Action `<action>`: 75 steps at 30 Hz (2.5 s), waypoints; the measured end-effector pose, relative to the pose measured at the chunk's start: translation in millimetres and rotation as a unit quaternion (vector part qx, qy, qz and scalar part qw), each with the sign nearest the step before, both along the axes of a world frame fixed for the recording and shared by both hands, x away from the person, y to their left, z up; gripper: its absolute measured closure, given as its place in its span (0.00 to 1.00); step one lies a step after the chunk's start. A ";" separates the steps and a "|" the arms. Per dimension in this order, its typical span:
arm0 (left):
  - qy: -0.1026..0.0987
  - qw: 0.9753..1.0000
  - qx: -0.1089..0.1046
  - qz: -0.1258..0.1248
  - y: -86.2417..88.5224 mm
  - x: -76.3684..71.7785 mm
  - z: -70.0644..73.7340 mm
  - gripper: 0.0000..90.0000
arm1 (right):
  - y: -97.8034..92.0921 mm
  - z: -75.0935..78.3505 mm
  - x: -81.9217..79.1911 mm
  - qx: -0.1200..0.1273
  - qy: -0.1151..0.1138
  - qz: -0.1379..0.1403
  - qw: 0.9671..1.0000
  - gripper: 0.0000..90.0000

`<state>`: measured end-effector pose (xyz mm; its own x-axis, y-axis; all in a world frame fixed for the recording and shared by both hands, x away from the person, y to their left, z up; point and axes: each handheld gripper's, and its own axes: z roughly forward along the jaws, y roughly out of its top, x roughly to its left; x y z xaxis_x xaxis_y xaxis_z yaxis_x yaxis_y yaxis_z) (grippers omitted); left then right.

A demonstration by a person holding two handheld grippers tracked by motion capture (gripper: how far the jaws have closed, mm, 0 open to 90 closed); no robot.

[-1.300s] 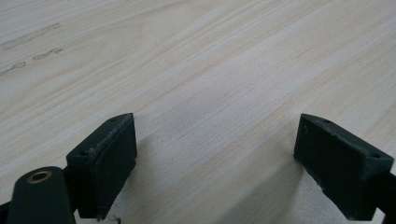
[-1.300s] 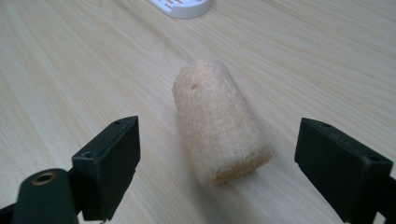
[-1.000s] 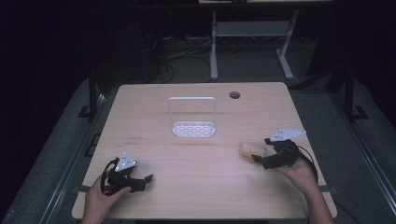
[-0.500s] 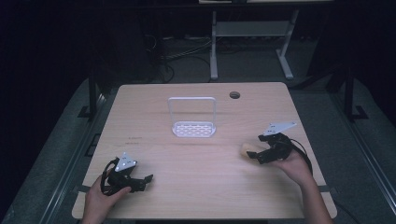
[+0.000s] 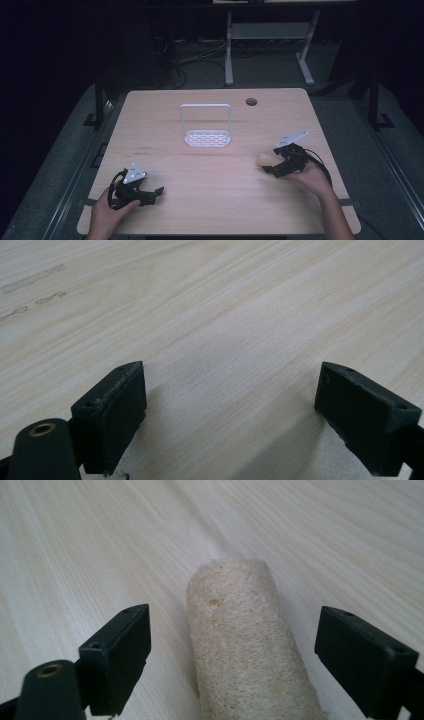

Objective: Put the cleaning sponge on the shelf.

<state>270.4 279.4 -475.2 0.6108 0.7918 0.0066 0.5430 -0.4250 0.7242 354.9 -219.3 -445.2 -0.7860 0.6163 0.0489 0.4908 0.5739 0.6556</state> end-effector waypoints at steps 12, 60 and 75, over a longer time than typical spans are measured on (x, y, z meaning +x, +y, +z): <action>0.000 1.000 0.000 0.000 0.0 0.0 0.0 0.14 | 3.1 -10.7 4.0 -0.026 0.008 0.004 1.000 0.22; 0.000 1.000 0.000 0.000 0.0 0.0 0.0 0.14 | 24.1 5.7 -8.2 0.006 -0.013 0.010 1.000 0.44; 0.000 1.000 0.000 0.000 0.0 0.0 0.1 0.14 | 49.5 14.3 -1.0 0.021 -0.021 0.020 0.999 0.44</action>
<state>270.4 279.4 -475.2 0.6106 0.7919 0.0069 0.5433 -0.4252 0.7240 353.9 -169.8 -430.9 -0.8113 0.5831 0.0413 0.4403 0.5631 0.6993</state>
